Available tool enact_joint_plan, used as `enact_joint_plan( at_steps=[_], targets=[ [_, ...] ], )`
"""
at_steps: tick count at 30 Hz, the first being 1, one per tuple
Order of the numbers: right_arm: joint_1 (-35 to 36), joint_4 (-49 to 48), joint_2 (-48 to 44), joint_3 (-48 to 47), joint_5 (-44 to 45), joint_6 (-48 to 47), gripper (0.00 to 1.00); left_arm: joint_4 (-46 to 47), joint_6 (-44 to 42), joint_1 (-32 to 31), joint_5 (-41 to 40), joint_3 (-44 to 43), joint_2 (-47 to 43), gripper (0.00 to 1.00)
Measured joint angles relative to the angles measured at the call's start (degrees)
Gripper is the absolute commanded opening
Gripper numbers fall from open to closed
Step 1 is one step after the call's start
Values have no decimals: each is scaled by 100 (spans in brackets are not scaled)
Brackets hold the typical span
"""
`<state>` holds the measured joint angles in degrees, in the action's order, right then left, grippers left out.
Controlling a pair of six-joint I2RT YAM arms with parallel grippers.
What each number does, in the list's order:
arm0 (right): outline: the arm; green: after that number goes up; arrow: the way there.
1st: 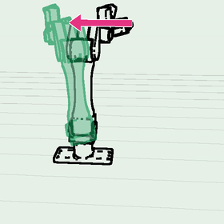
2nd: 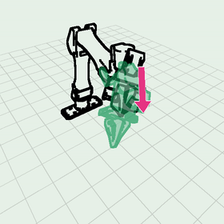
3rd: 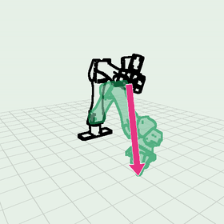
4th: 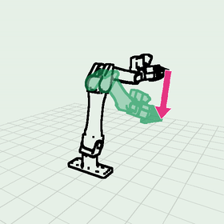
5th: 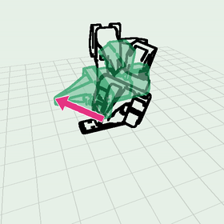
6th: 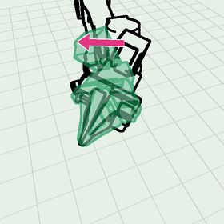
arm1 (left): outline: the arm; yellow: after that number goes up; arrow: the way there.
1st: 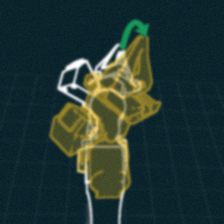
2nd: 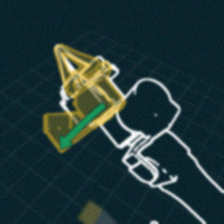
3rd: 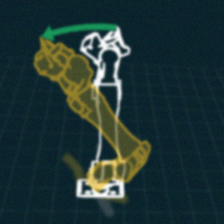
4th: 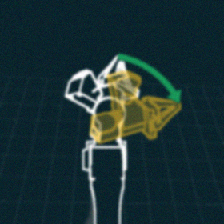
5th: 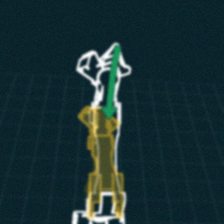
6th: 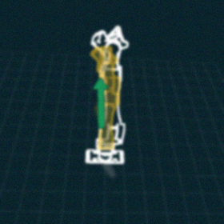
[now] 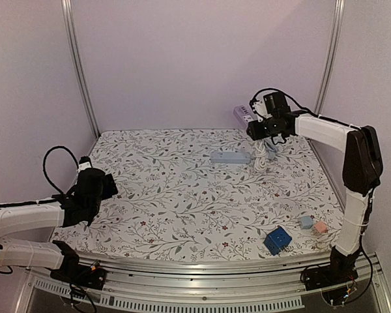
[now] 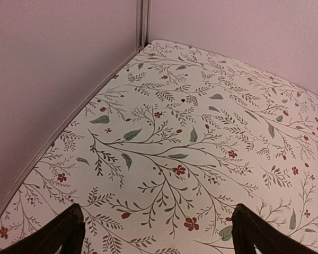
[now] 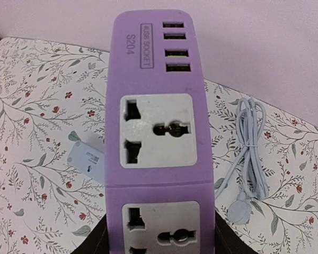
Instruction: Insert the plug
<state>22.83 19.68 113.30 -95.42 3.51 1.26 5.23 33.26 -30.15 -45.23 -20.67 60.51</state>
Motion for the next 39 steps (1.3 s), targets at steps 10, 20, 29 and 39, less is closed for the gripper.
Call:
enact_joint_plan(
  at_steps=[10, 20, 29, 39],
  targets=[
    [1325, -81, -492, 802, -822, -754, 32, 0, 0, -26, -46, -11, 7, 96],
    [2610, -155, 232, 737, -1158, -1329, 35, -2, -2, -42, -46, -22, 26, 96],
    [3143, -127, 1126, 599, -1419, -1360, 38, 0, -4, -59, -46, -22, 26, 96],
    [3204, -262, 1169, 879, -1606, -1023, 68, 2, -4, -61, -46, -22, 26, 96]
  ],
)
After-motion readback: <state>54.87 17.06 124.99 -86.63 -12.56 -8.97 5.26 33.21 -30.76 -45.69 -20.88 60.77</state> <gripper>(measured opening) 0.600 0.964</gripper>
